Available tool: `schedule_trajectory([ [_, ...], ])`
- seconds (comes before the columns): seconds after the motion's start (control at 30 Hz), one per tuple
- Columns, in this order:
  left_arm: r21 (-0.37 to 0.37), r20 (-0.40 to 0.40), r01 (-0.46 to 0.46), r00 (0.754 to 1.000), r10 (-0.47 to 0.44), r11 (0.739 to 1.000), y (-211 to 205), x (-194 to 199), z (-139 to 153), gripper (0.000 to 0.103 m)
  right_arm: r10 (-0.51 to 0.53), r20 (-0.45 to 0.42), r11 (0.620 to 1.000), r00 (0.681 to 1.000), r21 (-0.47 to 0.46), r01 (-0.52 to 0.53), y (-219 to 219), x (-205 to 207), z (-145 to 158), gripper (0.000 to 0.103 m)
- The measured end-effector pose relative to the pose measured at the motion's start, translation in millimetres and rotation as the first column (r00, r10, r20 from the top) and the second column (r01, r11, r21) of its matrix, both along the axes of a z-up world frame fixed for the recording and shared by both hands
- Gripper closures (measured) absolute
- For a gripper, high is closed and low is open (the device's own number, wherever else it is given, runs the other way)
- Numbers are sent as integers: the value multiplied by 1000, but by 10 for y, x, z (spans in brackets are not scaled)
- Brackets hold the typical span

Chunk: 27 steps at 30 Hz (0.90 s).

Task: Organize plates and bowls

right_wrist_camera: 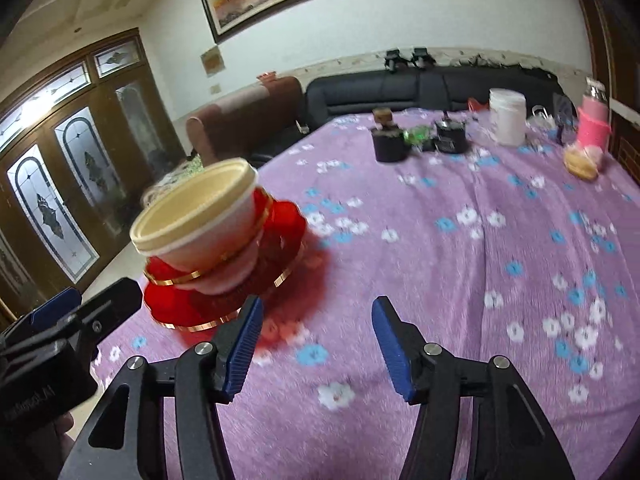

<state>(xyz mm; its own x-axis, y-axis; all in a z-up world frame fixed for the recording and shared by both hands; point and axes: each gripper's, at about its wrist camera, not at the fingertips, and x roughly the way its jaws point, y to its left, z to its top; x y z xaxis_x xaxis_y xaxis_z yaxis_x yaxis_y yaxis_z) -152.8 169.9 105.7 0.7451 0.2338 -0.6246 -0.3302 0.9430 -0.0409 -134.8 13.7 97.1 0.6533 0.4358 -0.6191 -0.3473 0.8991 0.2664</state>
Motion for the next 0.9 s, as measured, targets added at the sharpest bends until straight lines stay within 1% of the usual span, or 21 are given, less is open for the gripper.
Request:
schedule_trajectory([
  [0.1,-6,-16,2,1000,-2,1000,9,-29,-38,3,-4,-36,1000,999,11,4,-35,-2,-92,41],
  [0.2,-15,-24,1,1000,-1,1000,30,-26,-57,3,-5,-46,1000,999,4,5,-22,-15,-141,41],
  [0.53,-53,-64,0,998,-3,999,134,-11,-175,3,22,-44,999,999,-28,-24,136,-113,-194,39],
  [0.9,-89,-91,-6,996,-2,996,245,-31,-294,3,43,-39,995,998,-84,-46,304,-213,-260,38],
])
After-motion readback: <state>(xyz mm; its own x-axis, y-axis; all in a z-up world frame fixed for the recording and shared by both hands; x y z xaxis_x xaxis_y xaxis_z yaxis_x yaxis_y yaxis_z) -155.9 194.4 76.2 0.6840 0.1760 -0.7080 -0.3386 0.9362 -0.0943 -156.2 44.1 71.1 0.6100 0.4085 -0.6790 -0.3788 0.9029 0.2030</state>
